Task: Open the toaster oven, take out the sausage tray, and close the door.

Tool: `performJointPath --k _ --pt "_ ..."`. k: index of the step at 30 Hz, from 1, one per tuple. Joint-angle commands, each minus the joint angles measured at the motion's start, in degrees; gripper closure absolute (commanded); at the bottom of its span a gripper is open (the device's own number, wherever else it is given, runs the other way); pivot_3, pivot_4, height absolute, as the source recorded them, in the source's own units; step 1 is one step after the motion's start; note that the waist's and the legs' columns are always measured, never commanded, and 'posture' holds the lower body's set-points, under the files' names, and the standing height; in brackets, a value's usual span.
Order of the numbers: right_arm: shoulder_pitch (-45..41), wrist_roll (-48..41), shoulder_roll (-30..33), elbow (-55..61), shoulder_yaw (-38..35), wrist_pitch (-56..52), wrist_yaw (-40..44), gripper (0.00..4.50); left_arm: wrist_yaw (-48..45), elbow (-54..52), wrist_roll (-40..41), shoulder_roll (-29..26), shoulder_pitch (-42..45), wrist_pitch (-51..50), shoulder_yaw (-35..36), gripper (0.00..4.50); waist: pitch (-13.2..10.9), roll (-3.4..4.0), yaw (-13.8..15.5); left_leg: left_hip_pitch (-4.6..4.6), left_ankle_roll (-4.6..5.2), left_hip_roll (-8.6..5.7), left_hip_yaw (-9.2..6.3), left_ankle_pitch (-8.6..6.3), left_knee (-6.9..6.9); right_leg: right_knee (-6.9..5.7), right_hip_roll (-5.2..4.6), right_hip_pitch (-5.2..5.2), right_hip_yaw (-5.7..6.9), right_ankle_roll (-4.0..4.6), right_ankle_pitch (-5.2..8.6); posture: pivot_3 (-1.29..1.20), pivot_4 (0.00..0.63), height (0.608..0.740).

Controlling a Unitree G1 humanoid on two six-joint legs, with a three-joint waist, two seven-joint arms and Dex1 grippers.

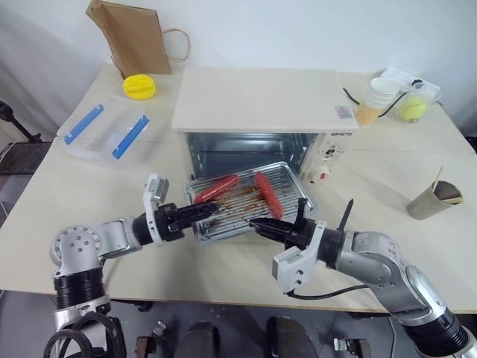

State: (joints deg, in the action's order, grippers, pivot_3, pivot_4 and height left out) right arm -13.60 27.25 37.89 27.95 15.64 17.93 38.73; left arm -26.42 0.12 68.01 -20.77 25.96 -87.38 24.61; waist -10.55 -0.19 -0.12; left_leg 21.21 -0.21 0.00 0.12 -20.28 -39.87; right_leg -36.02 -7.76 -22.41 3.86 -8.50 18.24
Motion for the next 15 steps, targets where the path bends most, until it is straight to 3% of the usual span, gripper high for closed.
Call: performJointPath --k 1,8,14,15 --pt "-0.9 -0.45 -0.23 0.93 -0.15 0.99 -0.05 4.5 3.28 -2.28 2.26 1.1 0.52 -0.1 1.11 2.43 0.0 0.0 -0.02 0.0 0.0 0.0 0.0 0.0 0.0 0.01 0.0 0.0 0.0 0.0 0.0 0.0 0.15 0.74" --pt "-0.79 -0.91 -0.19 0.79 -0.59 0.84 0.62 4.5 8.24 -2.67 4.11 2.73 -0.01 0.65 2.04 4.42 0.0 0.0 0.0 0.0 0.0 0.0 0.01 0.0 0.0 0.01 0.0 0.0 -0.01 0.0 0.0 0.0 0.15 0.74" --pt "0.09 -3.9 -0.17 1.09 -1.51 -1.11 2.09 4.5 12.15 -0.99 9.6 2.55 0.09 0.12 3.81 4.47 0.0 0.0 0.01 0.0 -0.01 0.0 0.01 0.0 -0.01 0.01 0.0 0.0 -0.01 0.0 0.0 0.0 0.15 0.74" --pt "0.28 -5.32 -0.52 1.44 -2.15 -2.13 2.15 4.23 12.96 0.58 12.04 1.74 0.2 -1.49 3.83 4.49 0.0 0.0 0.01 -0.01 -0.01 0.0 0.01 0.0 -0.02 0.01 0.0 0.0 -0.01 0.0 0.0 0.0 0.15 0.74"
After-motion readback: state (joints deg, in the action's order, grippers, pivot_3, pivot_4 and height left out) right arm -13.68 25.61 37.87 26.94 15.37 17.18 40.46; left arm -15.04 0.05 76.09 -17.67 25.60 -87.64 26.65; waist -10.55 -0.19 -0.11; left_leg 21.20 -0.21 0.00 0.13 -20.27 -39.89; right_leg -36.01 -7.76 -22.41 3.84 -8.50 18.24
